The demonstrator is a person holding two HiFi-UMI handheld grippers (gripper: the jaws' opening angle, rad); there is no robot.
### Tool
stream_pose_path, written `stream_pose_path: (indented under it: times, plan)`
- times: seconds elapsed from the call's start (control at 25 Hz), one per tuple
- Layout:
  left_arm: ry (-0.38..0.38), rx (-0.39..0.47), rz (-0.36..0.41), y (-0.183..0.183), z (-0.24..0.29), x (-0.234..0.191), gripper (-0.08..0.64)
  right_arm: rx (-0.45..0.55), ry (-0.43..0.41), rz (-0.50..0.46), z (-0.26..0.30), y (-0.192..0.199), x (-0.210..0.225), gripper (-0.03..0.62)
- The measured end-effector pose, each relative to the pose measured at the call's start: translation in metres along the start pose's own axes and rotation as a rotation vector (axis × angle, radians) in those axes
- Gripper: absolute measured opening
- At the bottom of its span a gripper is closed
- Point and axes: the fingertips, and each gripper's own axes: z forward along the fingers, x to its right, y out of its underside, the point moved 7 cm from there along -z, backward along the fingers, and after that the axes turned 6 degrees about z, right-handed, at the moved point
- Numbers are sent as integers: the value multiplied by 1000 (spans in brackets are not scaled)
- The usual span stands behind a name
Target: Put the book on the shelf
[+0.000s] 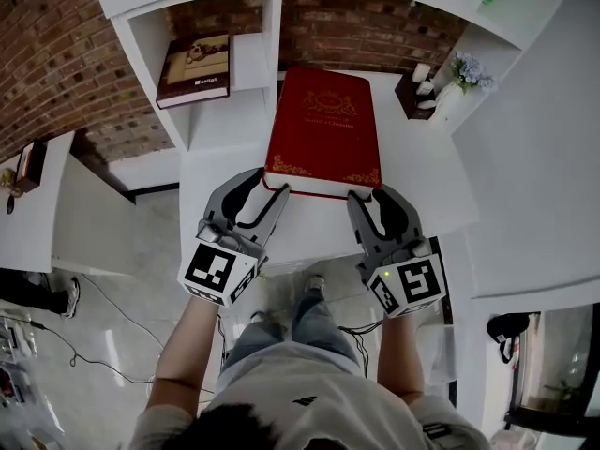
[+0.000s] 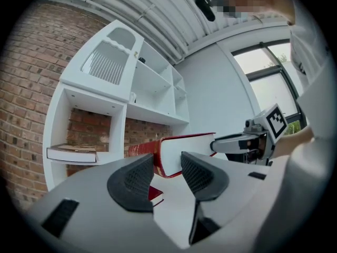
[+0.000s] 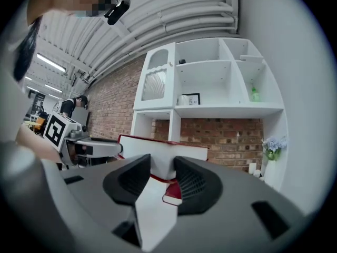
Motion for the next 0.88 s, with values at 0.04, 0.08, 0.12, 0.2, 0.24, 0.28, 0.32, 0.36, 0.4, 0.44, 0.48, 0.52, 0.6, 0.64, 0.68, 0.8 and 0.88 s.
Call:
stream_pose_path:
  times: [0.04,0.08,0.12,0.2,0.24,0.28,0.32,0.36,0.4,0.44,0.48,0.52,0.6,0.64,0.68,0.8,0.88]
  plan:
    - [-3,5,2,-2,-5,0,172,5,-1,-3,-2,-1,-5,153]
    - [-7,9,5,-3,-10,0,172,9,-4,-5,-3,-3,-9,153]
    - [-12,14,7,-5,-15,-1,172,13,-8,-7,-3,-4,-14,153]
    - [-25,23,10,-9,-25,-4,172,23,-17,-12,-3,-8,-22,153]
    - [-32,27,13,-11,-30,-6,172,28,-23,-15,-3,-10,-27,153]
    - [-40,30,18,-13,-35,-8,172,33,-29,-18,-2,-12,-31,153]
    - [-48,33,22,-14,-40,-9,172,38,-37,-21,-1,-13,-36,152]
    - [-58,37,26,-16,-45,-12,172,43,-46,-24,1,-15,-40,152]
    - [-69,41,30,-18,-50,-14,172,48,-55,-25,3,-16,-45,152]
    - [-80,46,34,-20,-55,-17,172,54,-65,-27,5,-18,-49,152]
    - [-91,49,39,-22,-60,-19,172,60,-76,-29,8,-20,-54,152]
    - [-101,52,44,-24,-65,-22,172,65,-86,-31,10,-22,-58,152]
    - [-121,53,51,-28,-75,-28,172,72,-105,-34,15,-26,-67,152]
    - [-131,54,54,-29,-80,-31,172,75,-116,-35,18,-27,-72,152]
    - [-143,55,59,-30,-85,-34,172,78,-128,-36,21,-28,-77,152]
    - [-181,54,66,-32,-101,-42,172,85,-164,-38,30,-31,-90,150]
    - [-205,52,66,-33,-109,-47,172,88,-187,-37,36,-32,-98,150]
